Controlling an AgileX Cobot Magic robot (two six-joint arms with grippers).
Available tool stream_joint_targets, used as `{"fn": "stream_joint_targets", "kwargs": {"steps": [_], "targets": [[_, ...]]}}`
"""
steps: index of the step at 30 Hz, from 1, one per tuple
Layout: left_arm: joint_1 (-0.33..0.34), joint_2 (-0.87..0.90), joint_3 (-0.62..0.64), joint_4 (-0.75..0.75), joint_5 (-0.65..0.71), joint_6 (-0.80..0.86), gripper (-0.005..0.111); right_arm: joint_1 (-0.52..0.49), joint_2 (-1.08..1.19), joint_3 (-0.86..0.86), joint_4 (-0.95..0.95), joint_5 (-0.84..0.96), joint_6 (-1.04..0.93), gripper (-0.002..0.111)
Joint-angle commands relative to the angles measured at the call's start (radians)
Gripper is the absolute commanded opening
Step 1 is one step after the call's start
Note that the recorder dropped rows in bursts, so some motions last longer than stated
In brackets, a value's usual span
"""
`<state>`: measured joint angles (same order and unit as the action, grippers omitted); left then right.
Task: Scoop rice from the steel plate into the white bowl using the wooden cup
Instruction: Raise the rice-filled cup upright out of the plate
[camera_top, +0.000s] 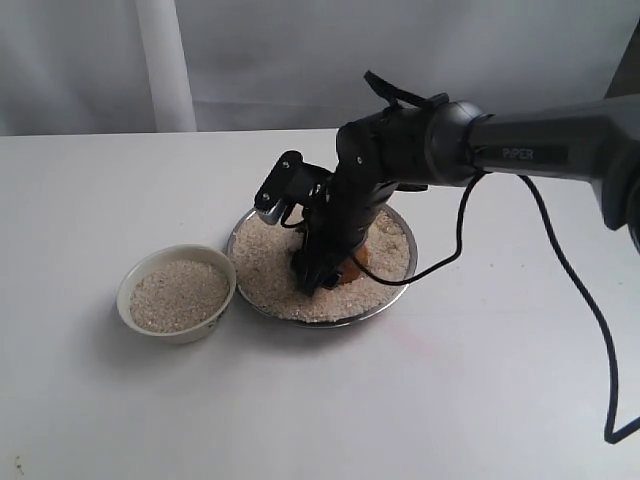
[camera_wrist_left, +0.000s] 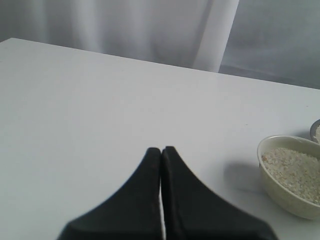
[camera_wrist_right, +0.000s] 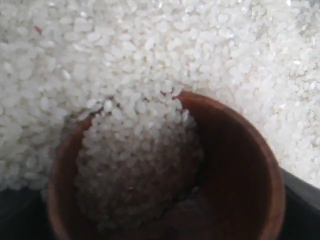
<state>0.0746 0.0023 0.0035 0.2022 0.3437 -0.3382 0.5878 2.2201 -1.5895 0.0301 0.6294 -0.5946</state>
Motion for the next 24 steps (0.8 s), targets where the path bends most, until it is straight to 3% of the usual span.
{"fn": "stream_joint_targets", "kwargs": {"steps": [1,15,24], "targets": [[-0.005,-0.002,-0.004,-0.006,-0.006,-0.001,0.0,-0.02,-0.051,0.064,0.102,-0.102,-0.071,0.0],[-0.005,-0.002,-0.004,-0.006,-0.006,-0.001,0.0,-0.031,-0.21,0.15,0.373,-0.174,-0.253,0.0],[-0.005,-0.002,-0.004,-0.006,-0.006,-0.001,0.0,-0.03,-0.27,0.15,0.389,-0.17,-0.259,0.0]]}}
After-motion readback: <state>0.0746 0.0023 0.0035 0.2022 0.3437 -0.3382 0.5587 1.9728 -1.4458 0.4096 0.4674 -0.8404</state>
